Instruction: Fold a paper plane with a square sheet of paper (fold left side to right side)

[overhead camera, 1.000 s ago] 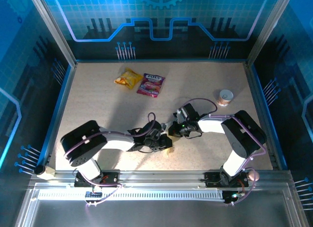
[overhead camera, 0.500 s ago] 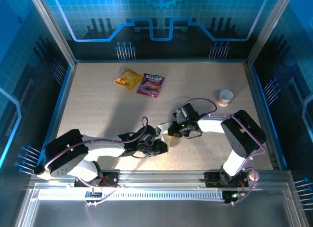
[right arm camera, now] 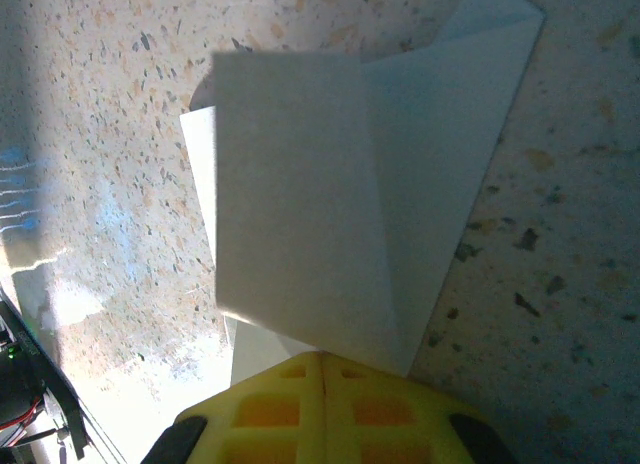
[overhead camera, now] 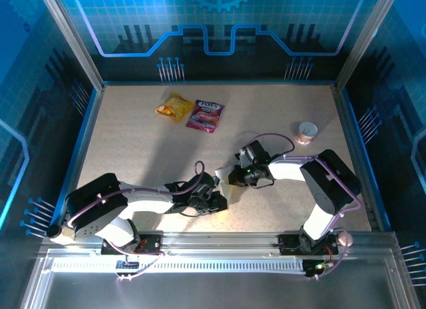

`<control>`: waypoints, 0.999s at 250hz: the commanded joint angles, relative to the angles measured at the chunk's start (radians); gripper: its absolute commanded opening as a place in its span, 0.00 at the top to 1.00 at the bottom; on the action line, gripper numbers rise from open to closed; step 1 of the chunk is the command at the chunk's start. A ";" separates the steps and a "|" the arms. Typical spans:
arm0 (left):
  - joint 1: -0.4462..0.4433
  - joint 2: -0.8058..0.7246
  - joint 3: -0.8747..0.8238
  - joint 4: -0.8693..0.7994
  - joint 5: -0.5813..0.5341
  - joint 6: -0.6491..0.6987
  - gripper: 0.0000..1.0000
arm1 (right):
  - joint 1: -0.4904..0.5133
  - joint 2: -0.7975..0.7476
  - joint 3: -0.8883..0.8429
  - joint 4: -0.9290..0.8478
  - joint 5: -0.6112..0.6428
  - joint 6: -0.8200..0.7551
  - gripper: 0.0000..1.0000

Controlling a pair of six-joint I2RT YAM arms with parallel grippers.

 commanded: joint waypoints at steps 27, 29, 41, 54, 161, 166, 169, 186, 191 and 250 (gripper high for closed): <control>-0.008 -0.029 0.024 -0.033 -0.016 0.004 0.82 | 0.034 0.083 -0.043 -0.160 0.100 0.000 0.99; -0.007 -0.032 0.024 -0.036 -0.017 0.005 0.82 | 0.034 0.083 -0.043 -0.161 0.100 0.000 0.99; -0.007 -0.043 0.029 -0.054 -0.020 0.010 0.82 | 0.034 0.086 -0.041 -0.161 0.100 -0.001 0.99; -0.007 -0.052 0.032 -0.068 -0.022 0.014 0.82 | 0.033 0.088 -0.040 -0.162 0.100 -0.002 0.99; -0.009 -0.017 0.047 -0.046 0.002 0.017 0.83 | 0.035 0.086 -0.040 -0.164 0.103 0.002 0.99; -0.010 -0.013 0.046 -0.044 0.002 0.016 0.83 | 0.035 0.087 -0.040 -0.164 0.103 0.002 0.99; -0.010 -0.012 0.048 -0.045 0.002 0.017 0.83 | 0.036 0.087 -0.040 -0.166 0.103 0.002 0.99; -0.012 -0.003 0.048 -0.037 0.005 0.015 0.85 | 0.035 0.088 -0.039 -0.165 0.104 0.000 0.99; -0.013 0.000 0.048 -0.034 0.006 0.014 0.85 | 0.035 0.088 -0.039 -0.166 0.104 0.001 0.99; -0.021 0.029 0.045 -0.002 0.009 0.003 0.90 | 0.037 0.096 -0.039 -0.167 0.106 0.002 0.99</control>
